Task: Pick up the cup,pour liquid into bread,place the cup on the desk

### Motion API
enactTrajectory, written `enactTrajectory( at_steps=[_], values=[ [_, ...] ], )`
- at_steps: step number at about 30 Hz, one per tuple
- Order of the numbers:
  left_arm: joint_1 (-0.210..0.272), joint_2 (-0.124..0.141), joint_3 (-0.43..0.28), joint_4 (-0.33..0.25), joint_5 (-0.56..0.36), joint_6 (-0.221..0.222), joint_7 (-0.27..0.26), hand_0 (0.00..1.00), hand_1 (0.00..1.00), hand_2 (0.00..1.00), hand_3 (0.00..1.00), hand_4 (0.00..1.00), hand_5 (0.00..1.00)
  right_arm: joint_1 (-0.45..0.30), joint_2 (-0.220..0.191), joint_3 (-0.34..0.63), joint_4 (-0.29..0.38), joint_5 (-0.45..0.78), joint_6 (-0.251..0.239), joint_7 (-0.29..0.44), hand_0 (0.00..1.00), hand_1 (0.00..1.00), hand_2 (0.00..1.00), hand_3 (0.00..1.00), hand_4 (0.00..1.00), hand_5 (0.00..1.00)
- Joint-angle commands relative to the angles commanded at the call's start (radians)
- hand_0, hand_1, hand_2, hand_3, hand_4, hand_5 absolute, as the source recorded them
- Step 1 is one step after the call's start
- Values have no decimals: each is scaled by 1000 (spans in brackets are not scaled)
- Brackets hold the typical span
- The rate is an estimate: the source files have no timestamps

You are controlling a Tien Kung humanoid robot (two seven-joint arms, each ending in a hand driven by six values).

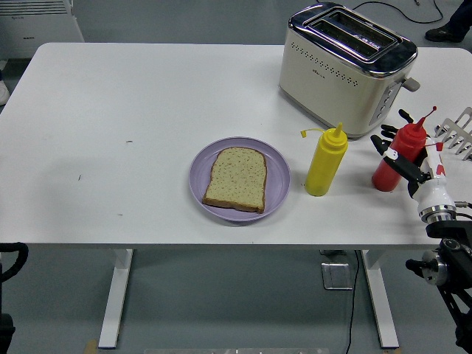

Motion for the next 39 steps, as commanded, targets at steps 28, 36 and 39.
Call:
enactTrajectory(
  at_steps=[28, 36, 39],
  values=[
    [-1, -1, -6, 0, 1, 2, 0, 749, 756, 761, 662, 605, 998, 63, 22, -67, -54, 100, -104, 74, 137, 242, 332, 294, 838, 180],
    [1, -1, -6, -1, 1, 2, 1, 749, 756, 761, 662, 606, 998, 63, 21, -56, -57, 168, -133, 122, 19, 159, 275, 249, 822, 135],
    [1, -1, -4, -1, 1, 2, 0, 749, 756, 761, 661, 606, 998, 61, 20, -50, -52, 179, -136, 126, 2, 106, 245, 236, 824, 137]
  ],
)
